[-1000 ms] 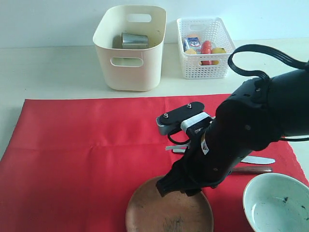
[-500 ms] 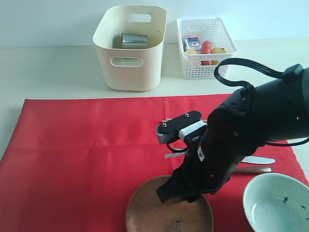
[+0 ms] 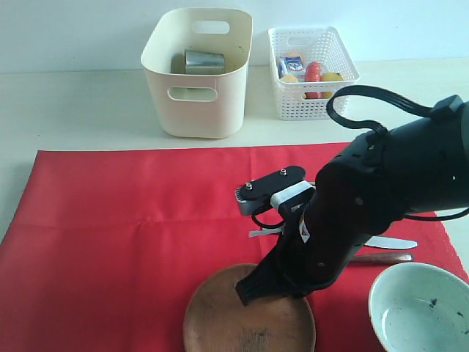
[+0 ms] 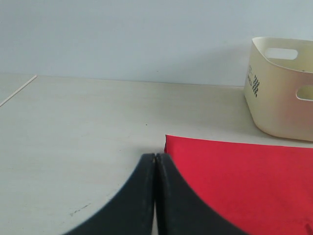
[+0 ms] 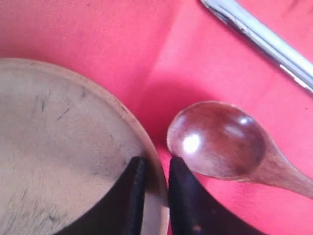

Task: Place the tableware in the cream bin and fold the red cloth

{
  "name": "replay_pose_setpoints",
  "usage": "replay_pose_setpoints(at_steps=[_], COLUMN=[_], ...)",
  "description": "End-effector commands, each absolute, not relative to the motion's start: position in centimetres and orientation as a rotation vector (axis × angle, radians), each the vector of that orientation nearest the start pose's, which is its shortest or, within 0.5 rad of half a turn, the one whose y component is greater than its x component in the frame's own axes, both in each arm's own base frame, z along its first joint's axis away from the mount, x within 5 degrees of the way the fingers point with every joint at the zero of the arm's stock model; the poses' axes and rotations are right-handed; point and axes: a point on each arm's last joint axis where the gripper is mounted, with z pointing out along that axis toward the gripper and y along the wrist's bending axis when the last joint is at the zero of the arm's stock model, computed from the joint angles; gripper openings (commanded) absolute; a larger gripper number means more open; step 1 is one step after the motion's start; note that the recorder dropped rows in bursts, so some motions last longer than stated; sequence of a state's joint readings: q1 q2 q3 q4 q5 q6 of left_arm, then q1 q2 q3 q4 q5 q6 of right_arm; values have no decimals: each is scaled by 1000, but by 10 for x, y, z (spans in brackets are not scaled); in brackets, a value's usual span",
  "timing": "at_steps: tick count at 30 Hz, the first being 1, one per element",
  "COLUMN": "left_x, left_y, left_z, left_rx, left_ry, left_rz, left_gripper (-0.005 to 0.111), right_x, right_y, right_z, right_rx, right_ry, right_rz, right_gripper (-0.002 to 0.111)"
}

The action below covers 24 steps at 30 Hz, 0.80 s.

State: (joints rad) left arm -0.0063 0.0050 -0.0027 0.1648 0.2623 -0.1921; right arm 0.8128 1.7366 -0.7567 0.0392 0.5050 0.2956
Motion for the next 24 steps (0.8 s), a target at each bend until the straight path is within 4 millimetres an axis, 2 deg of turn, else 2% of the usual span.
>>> replay_pose_setpoints(at_steps=[1,6,11,17,21,24], left_x=[55,55,55,55,55,55], left_y=[3,3,3,3,3,3], left_z=[190,190,190,190,190,190], left_rx=[-44,-44,-44,-44,-44,-44], left_ry=[1735,1735,1735,1735,1735,1735], left_rz=[6,6,6,6,6,6], left_gripper=[3,3,3,3,3,3], right_x=[186,186,190,202,211,215], right_y=[202,202,211,225,232,236], right_z=[121,126,157,178,186,183], right_rx=[-684,-676,-560,-532,-503,-487], right_ry=[2938,2916,2841,2759,2687,2654], right_rz=[189,208,371,452,500,516], right_gripper=[0,0,0,0,0,0])
